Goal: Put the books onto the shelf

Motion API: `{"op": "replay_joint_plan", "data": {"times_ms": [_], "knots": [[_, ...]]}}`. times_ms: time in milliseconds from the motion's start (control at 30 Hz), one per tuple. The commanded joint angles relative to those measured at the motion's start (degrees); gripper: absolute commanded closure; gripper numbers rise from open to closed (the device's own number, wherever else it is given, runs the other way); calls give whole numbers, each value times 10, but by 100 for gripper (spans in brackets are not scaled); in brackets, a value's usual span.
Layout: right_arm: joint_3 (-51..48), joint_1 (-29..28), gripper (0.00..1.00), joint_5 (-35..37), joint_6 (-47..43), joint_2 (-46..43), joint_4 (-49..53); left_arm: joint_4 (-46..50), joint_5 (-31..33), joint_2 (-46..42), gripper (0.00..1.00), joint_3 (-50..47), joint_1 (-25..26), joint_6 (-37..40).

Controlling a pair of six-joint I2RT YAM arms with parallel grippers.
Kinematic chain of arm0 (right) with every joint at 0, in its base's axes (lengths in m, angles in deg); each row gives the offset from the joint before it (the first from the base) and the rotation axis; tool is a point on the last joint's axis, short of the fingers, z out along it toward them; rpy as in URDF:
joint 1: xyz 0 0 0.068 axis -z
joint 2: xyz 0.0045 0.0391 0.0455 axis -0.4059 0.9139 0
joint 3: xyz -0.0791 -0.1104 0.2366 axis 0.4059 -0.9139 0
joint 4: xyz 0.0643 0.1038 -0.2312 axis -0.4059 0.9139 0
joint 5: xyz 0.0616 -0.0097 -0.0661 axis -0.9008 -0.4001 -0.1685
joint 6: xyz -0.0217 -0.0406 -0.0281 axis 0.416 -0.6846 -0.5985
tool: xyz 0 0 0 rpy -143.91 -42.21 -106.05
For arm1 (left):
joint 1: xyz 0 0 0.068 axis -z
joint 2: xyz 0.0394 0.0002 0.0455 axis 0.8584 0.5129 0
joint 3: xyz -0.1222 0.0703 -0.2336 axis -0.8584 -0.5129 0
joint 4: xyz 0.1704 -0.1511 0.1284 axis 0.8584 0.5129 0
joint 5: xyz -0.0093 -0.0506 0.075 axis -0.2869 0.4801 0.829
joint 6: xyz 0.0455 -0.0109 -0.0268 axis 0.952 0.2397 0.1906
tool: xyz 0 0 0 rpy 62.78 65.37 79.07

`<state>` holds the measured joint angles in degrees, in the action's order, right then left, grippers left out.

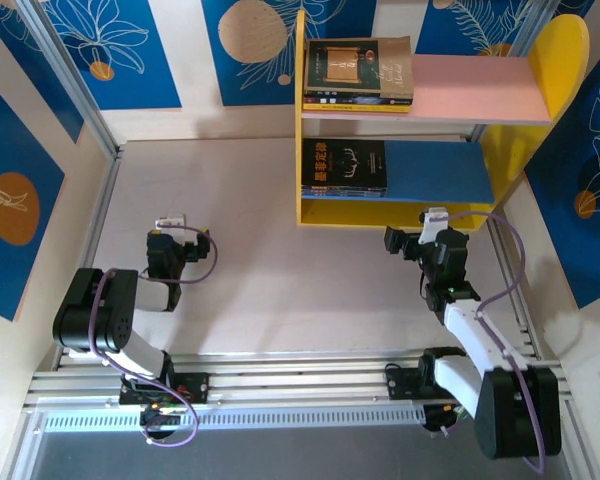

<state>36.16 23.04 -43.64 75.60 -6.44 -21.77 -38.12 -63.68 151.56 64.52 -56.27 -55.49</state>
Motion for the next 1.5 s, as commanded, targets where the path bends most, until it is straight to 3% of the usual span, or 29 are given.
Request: {"op": "replay_joint_plan", "data": {"times_ms": [0,233,367,467,500,567,633,1467], "knots": [[-16,16,1,-36,-4,55,-144,-17,-13,1,0,6,-4,8],[-6,30,1,-96,-3,198,-248,-16,-16,1,0,6,-4,9],[-34,33,1,-105,5,304,-404,-2,-41,2,0,15,-4,18],[-4,34,1,-119,-6,288,-318,2,-46,1,0,16,-4,20],[0,34,1,-130,-6,303,-337,2,-46,2,0,16,-4,20],[41,36,1,-123,-5,296,-246,3,-46,2,0,17,-4,20],[45,24,1,-96,-10,300,-243,3,-46,2,0,16,-4,20],[44,23,1,-95,-11,299,-243,3,-46,1,0,17,-4,21]]}}
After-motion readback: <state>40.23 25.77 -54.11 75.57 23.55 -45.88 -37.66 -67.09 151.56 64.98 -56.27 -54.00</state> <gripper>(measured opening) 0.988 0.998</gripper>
